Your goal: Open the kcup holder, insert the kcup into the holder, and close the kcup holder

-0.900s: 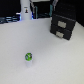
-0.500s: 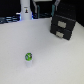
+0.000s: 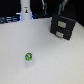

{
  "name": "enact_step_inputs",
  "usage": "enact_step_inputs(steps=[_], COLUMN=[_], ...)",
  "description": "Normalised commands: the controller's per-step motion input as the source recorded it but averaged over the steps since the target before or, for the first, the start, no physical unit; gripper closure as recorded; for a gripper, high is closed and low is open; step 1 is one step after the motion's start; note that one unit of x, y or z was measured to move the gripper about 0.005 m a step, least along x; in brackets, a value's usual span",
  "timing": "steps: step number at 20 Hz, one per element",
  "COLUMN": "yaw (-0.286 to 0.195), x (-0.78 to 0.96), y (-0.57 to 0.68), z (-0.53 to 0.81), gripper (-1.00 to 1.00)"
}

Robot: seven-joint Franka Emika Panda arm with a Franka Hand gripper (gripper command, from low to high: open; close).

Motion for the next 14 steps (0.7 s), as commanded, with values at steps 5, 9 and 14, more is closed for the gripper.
enact_step_inputs(steps=[5, 9, 14], yaw=[-0.181, -0.173, -0.167], x=[-0.36, -0.39, -0.38], y=[0.61, 0.63, 0.65], z=[-0.05, -0.08, -0.13], gripper=[-1.00, -1.00, -1.00])
